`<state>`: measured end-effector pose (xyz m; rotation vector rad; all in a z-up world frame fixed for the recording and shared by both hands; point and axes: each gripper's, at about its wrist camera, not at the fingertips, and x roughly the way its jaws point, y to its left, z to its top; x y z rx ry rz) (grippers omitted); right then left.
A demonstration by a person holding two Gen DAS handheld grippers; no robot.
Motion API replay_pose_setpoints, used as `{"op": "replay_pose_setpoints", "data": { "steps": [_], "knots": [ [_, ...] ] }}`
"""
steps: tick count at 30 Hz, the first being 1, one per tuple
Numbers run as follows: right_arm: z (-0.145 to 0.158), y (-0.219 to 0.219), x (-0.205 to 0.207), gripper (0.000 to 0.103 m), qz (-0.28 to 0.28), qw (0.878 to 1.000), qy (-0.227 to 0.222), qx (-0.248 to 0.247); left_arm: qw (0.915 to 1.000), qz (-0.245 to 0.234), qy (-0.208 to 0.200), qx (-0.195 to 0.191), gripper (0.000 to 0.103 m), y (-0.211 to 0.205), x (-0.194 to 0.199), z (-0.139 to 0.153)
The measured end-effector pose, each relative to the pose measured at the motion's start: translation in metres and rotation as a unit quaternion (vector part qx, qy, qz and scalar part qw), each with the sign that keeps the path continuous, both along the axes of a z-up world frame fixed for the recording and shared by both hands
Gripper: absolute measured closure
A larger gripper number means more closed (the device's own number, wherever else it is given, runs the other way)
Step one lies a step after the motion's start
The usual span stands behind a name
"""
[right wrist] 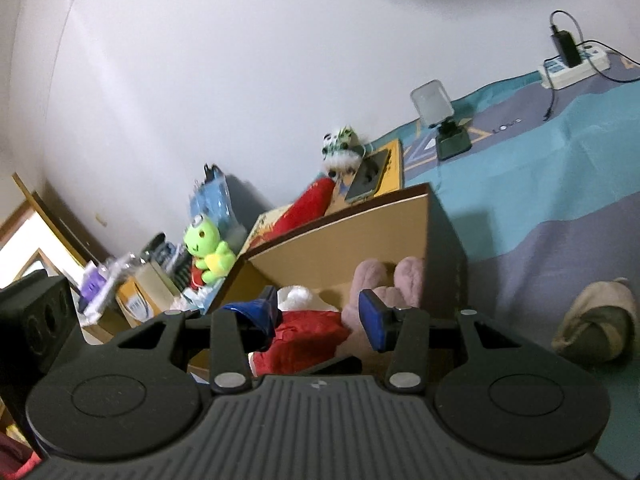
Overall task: Organize soft objects
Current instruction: 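Move the right gripper to the grey plush in the pile and grasp it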
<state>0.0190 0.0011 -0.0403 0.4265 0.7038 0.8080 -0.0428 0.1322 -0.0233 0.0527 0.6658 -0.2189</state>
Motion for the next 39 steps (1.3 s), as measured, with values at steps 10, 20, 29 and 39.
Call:
{"op": "replay_pose_setpoints", "data": {
  "steps": [10, 20, 29, 39],
  "knots": [
    [-0.009, -0.078, 0.005, 0.073, -0.052, 0.998, 0.011, 0.025, 0.9977, -0.065, 0.008, -0.014, 0.017, -0.086, -0.008, -0.002],
    [-0.044, -0.145, 0.031, 0.073, -0.098, 0.992, 0.074, -0.031, 0.9961, -0.062, 0.061, -0.017, 0.017, -0.153, 0.028, -0.053],
    [-0.054, -0.153, 0.068, 0.073, -0.055, 0.993, 0.072, -0.073, 0.996, 0.007, 0.089, 0.006, 0.016, -0.16, 0.07, -0.088],
    [-0.087, -0.123, 0.111, 0.071, -0.005, 0.984, 0.11, -0.14, 0.9921, 0.019, 0.123, -0.012, 0.029, -0.156, 0.099, -0.108]
  ]
}}
